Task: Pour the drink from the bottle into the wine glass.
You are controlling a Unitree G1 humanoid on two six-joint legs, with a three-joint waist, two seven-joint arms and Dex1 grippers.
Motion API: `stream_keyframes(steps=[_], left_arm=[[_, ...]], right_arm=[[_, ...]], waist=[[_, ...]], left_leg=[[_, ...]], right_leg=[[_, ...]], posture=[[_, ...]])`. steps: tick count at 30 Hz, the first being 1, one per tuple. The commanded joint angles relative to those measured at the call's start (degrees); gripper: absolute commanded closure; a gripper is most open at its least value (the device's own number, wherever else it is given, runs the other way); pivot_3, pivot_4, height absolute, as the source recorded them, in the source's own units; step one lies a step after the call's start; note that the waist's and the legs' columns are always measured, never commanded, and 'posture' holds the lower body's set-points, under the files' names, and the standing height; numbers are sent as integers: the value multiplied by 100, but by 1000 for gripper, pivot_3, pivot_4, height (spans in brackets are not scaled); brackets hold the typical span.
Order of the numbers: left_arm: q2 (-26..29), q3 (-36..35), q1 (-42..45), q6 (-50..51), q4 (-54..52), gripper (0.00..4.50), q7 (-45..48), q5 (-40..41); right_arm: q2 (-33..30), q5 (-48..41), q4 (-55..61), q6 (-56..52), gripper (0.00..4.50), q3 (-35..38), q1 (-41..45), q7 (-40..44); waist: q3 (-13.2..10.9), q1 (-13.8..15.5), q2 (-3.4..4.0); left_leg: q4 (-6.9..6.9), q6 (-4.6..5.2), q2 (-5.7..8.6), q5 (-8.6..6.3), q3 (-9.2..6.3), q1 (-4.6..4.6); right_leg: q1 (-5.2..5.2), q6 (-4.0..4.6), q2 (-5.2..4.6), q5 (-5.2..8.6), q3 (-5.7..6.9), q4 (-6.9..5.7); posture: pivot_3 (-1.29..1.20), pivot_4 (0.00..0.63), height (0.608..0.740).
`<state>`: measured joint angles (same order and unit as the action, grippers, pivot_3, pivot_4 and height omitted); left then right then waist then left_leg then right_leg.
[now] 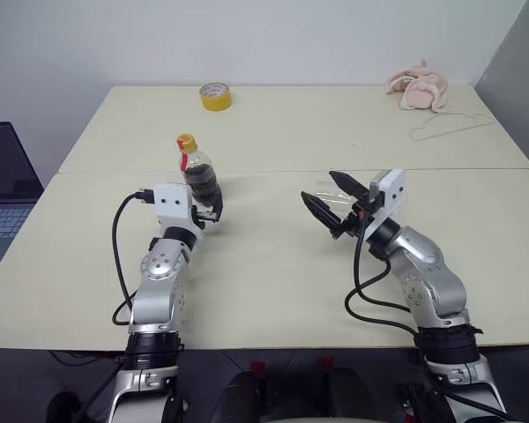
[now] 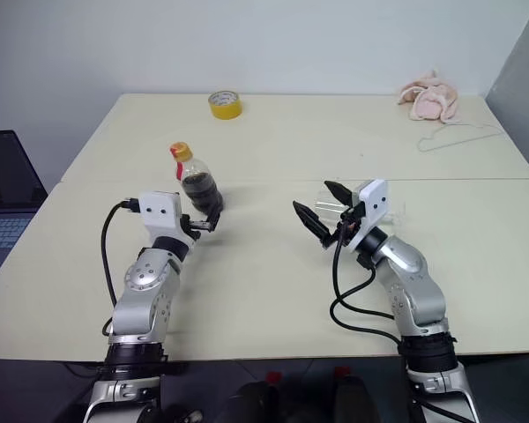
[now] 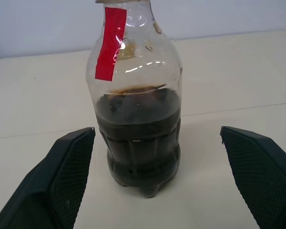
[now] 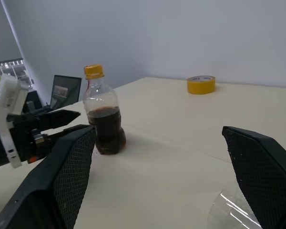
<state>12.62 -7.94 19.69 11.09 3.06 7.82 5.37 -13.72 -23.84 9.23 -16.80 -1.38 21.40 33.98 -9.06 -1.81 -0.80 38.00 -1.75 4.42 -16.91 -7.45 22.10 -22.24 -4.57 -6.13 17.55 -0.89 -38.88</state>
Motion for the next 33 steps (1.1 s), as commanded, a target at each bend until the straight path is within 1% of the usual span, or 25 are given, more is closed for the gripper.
stream_keyframes(steps=[1,9,15,25,33], left_arm=[[60,-7,128,-95,87,40,-74,-90],[-3,-7,391,-243,524,40,-104,-86],[26,11,609,-505,1056,40,-60,-117],[116,40,1151,-795,1754,40,63,-148],[174,5,1206,-1077,1987,40,34,-168]], right_arm=[[-78,-134,372,-73,0,-32,111,134],[-87,-139,439,-168,0,-45,110,157],[-165,-133,503,-251,0,-154,117,295],[-178,-144,531,-289,0,-190,90,296],[-215,-132,596,-400,0,-266,129,379]], waist=[[0,0,0],[0,0,-1],[0,-1,-1],[0,3,-2],[0,-3,-2]], left_leg=[[0,0,0,0,-1,0],[1,0,0,0,-1,0],[1,0,0,0,-1,0],[2,0,2,0,-1,1],[1,0,1,0,-3,1]], right_leg=[[0,0,0,0,1,0],[0,0,0,0,1,0],[0,0,0,0,2,-1],[-1,0,-1,0,3,-2],[-3,0,-1,0,4,-3]], posture=[[0,150,740],[0,150,740],[0,150,740],[0,150,740],[0,150,740]])
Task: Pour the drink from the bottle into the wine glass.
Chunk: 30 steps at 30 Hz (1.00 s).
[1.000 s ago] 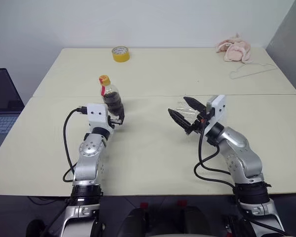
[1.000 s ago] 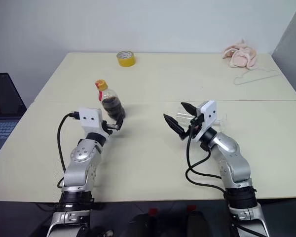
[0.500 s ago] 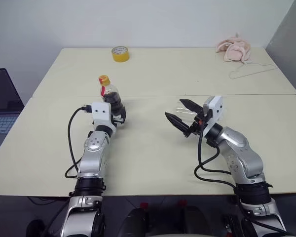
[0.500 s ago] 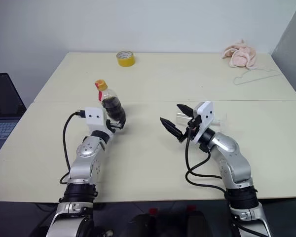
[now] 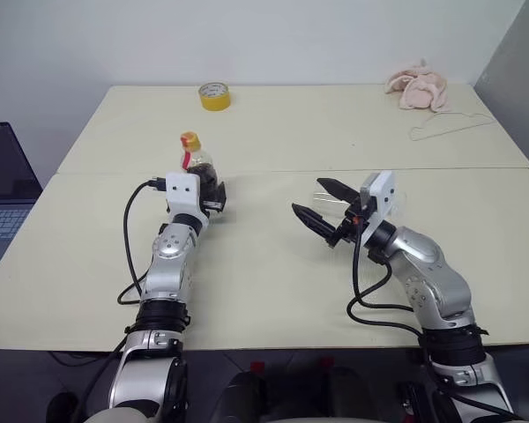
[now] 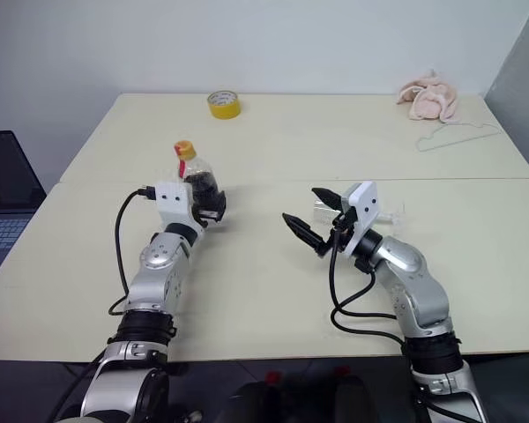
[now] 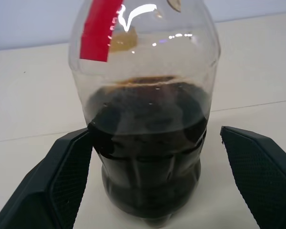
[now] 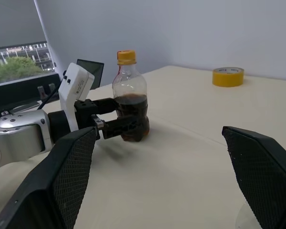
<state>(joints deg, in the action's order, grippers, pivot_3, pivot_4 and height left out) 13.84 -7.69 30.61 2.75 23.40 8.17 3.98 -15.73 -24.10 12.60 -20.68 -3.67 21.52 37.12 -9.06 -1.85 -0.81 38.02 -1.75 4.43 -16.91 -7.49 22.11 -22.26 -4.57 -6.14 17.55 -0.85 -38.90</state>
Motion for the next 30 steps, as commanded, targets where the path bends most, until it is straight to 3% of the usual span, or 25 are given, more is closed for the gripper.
stream_keyframes(steps=[1,28,30], left_arm=[[57,-19,123,-279,-35,40,-13,-40],[218,-192,1324,-1318,2058,40,187,67],[211,-197,1332,-1389,2118,426,208,72]], right_arm=[[-12,-94,254,-11,0,-42,123,73],[17,-22,135,40,0,-44,221,28],[21,-10,128,50,0,-41,230,16]], waist=[[0,0,0],[0,-5,-1],[0,-6,-1]], left_leg=[[1,0,0,0,0,0],[3,0,1,0,0,2],[3,0,2,0,0,2]], right_leg=[[0,0,0,0,0,0],[-2,0,-1,0,2,-3],[-2,0,-1,0,2,-3]], posture=[[0,150,740],[0,150,740],[0,150,740]])
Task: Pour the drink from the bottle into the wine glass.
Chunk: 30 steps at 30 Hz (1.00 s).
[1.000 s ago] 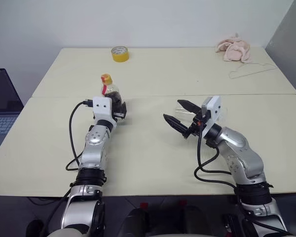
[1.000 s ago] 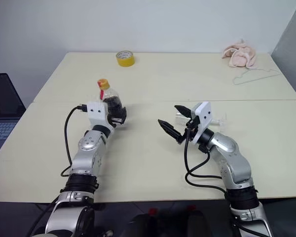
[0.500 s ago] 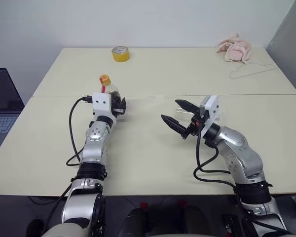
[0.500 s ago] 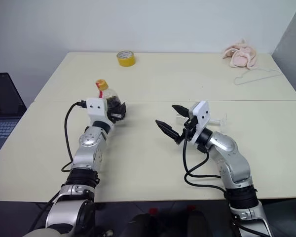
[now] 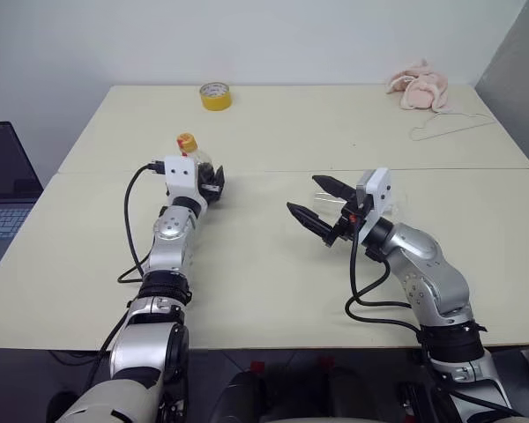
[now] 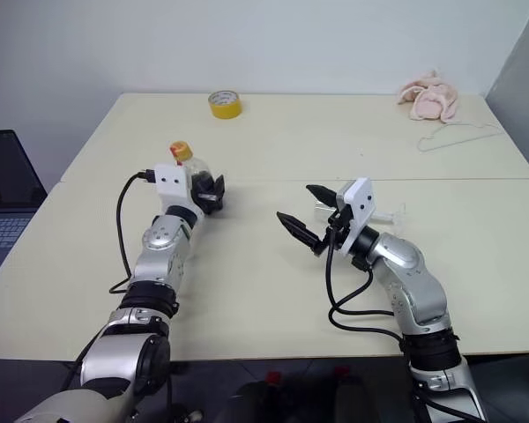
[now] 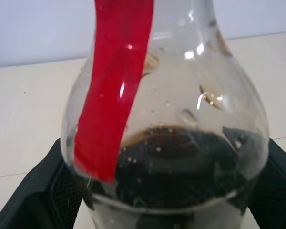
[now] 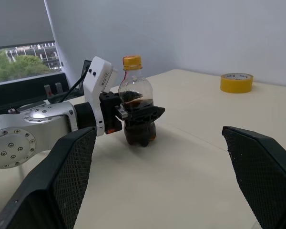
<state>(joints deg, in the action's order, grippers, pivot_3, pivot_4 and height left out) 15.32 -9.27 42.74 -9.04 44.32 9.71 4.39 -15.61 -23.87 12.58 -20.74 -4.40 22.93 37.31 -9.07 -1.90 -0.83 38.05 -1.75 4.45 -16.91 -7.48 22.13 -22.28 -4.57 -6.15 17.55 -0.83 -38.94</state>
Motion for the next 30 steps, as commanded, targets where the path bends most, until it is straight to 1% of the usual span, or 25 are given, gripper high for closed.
stream_keyframes(steps=[1,3,4,6,8,13,22,27,30], left_arm=[[56,-39,112,-242,43,624,63,34],[38,-52,103,-283,75,1251,85,59],[30,-57,98,-298,84,1491,98,71],[27,-63,99,-323,106,1817,104,77],[30,-65,102,-343,120,1979,107,79],[44,-83,97,-370,99,2171,113,97],[20,-35,-84,-279,-224,2182,256,135],[-51,67,-377,172,-938,2182,568,293],[-97,239,-630,623,-1561,2183,873,378]], right_arm=[[9,-27,132,60,0,33,87,-7],[9,-15,123,73,0,36,94,-11],[9,-9,118,81,0,37,97,-13],[10,2,102,96,0,40,106,-14],[13,8,88,106,0,40,114,-13],[20,15,59,128,0,41,128,-12],[26,7,64,131,0,52,155,-12],[-82,-170,169,-36,0,241,445,3],[-181,-298,273,-215,0,359,716,-24]], waist=[[0,-2,0],[0,-2,0],[0,-2,0],[0,-3,0],[0,-5,0],[0,-6,0],[0,-9,0],[0,-13,0],[0,-10,0]], left_leg=[[0,0,0,0,0,0],[0,0,0,0,0,0],[0,0,0,0,0,0],[0,0,0,0,0,0],[0,0,0,0,0,0],[0,0,0,0,0,0],[0,0,0,0,0,1],[0,0,0,0,-1,1],[1,0,0,0,-3,1]], right_leg=[[0,0,0,0,0,0],[0,0,0,0,0,-1],[0,0,0,0,0,-1],[0,0,0,0,0,-1],[0,0,0,0,0,-1],[-1,0,0,0,0,-1],[-1,0,0,0,0,-2],[-2,0,0,0,-1,-2],[-1,0,0,0,0,-2]], posture=[[0,150,740],[0,150,740],[0,150,740],[0,150,740],[0,150,740],[0,150,740],[0,150,740],[0,150,740],[0,150,740]])
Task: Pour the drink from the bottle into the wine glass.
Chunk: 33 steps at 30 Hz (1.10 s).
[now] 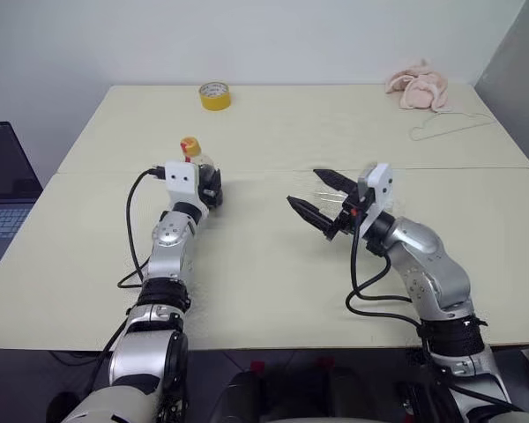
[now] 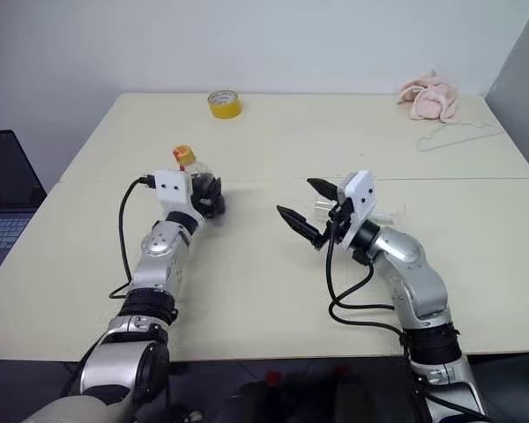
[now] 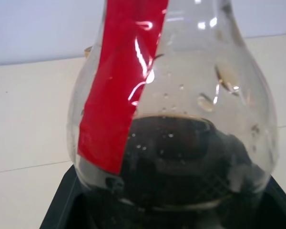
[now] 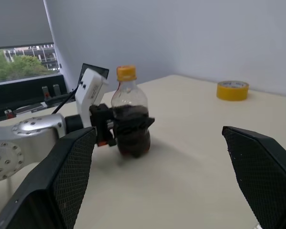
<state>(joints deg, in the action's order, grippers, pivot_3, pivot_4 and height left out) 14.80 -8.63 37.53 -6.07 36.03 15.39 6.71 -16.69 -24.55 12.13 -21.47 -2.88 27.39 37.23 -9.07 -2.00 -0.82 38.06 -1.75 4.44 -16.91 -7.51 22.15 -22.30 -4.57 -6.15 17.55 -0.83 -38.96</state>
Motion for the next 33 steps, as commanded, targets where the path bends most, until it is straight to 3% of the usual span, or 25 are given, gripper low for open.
stream_keyframes(steps=[1,8,18,25,33], left_arm=[[-59,248,-211,515,-976,2183,410,183],[-162,616,-702,1330,-2148,2201,462,77],[-666,1273,-908,1503,-2929,2218,-103,-590],[-956,1549,-1113,1628,-3265,2219,-37,-547],[-930,1663,-1194,1667,-3468,2219,160,-517]], right_arm=[[-106,-310,368,-254,0,251,381,-37],[-114,-597,616,-1040,0,182,1029,-303],[30,187,-74,-1944,0,-394,2000,-990],[277,372,-1,-2282,0,-527,2169,-1274],[216,434,96,-2521,0,-630,2107,-1211]], waist=[[0,5,0],[0,9,0],[1,15,0],[1,-2,0],[1,-11,0]], left_leg=[[0,0,0,0,0,1],[2,0,0,0,-4,5],[6,0,2,0,-6,19],[6,-1,0,1,-3,33],[10,-2,1,1,-1,46]], right_leg=[[0,0,0,0,0,0],[0,0,-1,0,1,0],[-4,1,-3,0,5,1],[-25,1,-2,0,2,-2],[-36,1,-2,-1,1,-4]], posture=[[0,150,740],[0,150,740],[0,150,740],[0,150,740],[0,150,740]])
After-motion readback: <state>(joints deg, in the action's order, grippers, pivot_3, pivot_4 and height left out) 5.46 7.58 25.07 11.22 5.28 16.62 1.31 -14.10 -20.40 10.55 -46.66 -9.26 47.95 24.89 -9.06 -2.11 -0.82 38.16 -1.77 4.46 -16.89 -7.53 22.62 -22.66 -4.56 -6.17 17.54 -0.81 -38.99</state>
